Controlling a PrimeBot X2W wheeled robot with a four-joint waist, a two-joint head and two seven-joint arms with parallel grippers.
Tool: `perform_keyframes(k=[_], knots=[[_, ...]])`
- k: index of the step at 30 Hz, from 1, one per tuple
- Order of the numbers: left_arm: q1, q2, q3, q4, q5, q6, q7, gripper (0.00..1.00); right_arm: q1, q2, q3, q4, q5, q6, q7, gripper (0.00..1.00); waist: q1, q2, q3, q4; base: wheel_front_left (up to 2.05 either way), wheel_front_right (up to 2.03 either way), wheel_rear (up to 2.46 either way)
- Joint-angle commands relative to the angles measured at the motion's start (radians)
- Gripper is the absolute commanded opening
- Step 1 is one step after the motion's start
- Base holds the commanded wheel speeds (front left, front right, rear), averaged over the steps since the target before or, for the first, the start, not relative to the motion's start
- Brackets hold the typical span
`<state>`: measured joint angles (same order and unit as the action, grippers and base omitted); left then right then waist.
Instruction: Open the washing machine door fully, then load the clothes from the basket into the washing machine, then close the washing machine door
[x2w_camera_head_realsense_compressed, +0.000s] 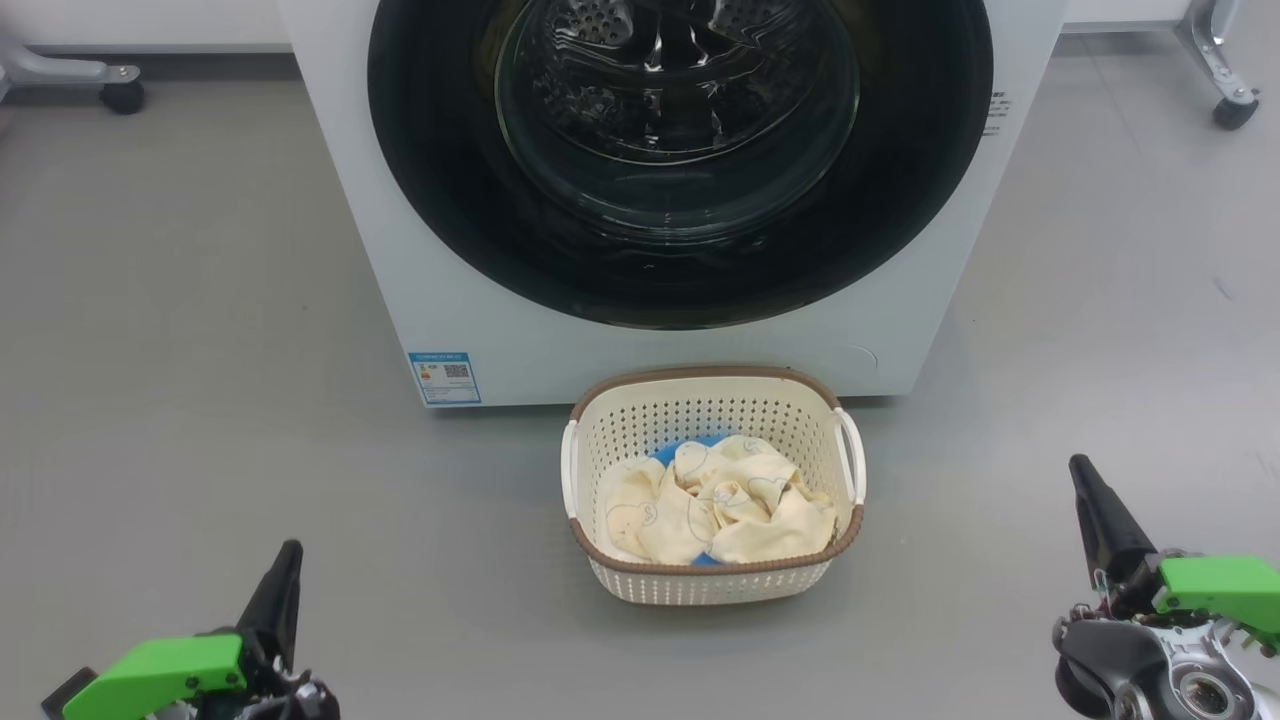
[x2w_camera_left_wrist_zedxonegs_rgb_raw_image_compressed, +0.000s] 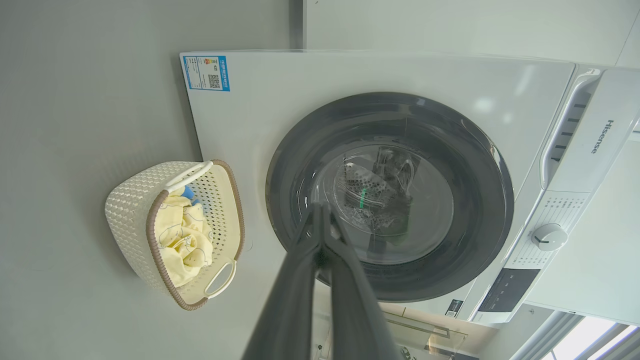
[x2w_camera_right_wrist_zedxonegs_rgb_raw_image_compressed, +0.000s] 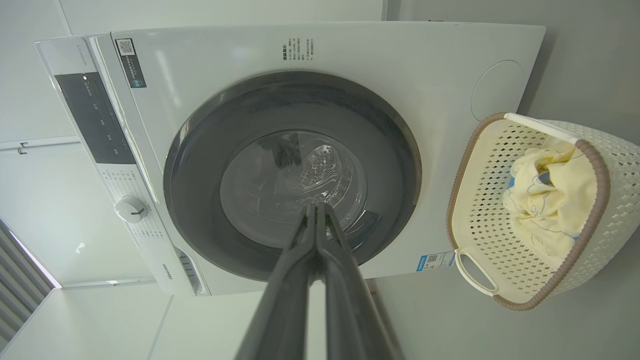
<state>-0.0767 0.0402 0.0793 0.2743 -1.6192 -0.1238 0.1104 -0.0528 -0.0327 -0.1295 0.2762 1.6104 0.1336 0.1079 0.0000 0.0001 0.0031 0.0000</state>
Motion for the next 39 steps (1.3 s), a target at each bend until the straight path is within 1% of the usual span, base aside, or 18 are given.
perform_keyframes(k=[1, 6, 7, 10, 28, 35, 39], knots=[[-0.031, 0.010, 0.035, -0.029, 0.011, -0.007, 0.004, 0.00, -0.055, -0.018, 0.016, -0.031, -0.002, -0.003, 0.005, 0.00, 0.0000, -0.0001, 0.000, 0.000, 0.00, 0.00, 0.00], [-0.031, 0.010, 0.035, -0.029, 0.011, -0.007, 0.003, 0.00, -0.055, -0.018, 0.016, -0.031, -0.002, -0.003, 0.005, 0.00, 0.0000, -0.0001, 0.000, 0.000, 0.00, 0.00, 0.00], [0.000, 0.000, 0.000, 0.000, 0.000, 0.000, 0.000, 1.00, 0.000, 0.000, 0.000, 0.000, 0.000, 0.000, 0.000, 1.00, 0.0000, -0.0001, 0.000, 0.000, 0.00, 0.00, 0.00], [0.014, -0.008, -0.004, 0.043, -0.001, 0.001, 0.000, 1.00, 0.022, 0.007, 0.006, 0.041, 0.000, 0.000, 0.000, 1.00, 0.0000, -0.0001, 0.000, 0.000, 0.00, 0.00, 0.00], [-0.008, -0.004, -0.036, 0.013, 0.014, 0.000, -0.036, 1.00, -0.001, -0.002, 0.003, 0.020, -0.014, 0.000, -0.020, 1.00, 0.0000, -0.0001, 0.001, -0.001, 0.00, 0.00, 0.00], [-0.019, 0.005, -0.052, 0.005, 0.049, 0.000, -0.066, 1.00, -0.009, -0.020, 0.016, 0.023, -0.067, 0.000, -0.047, 1.00, 0.0000, -0.0001, 0.001, -0.002, 0.00, 0.00, 0.00], [-0.026, 0.012, -0.061, 0.004, 0.098, -0.001, -0.082, 1.00, -0.017, -0.029, 0.027, 0.030, -0.113, 0.000, -0.065, 1.00, 0.0000, -0.0001, 0.001, -0.002, 0.00, 0.00, 0.00]])
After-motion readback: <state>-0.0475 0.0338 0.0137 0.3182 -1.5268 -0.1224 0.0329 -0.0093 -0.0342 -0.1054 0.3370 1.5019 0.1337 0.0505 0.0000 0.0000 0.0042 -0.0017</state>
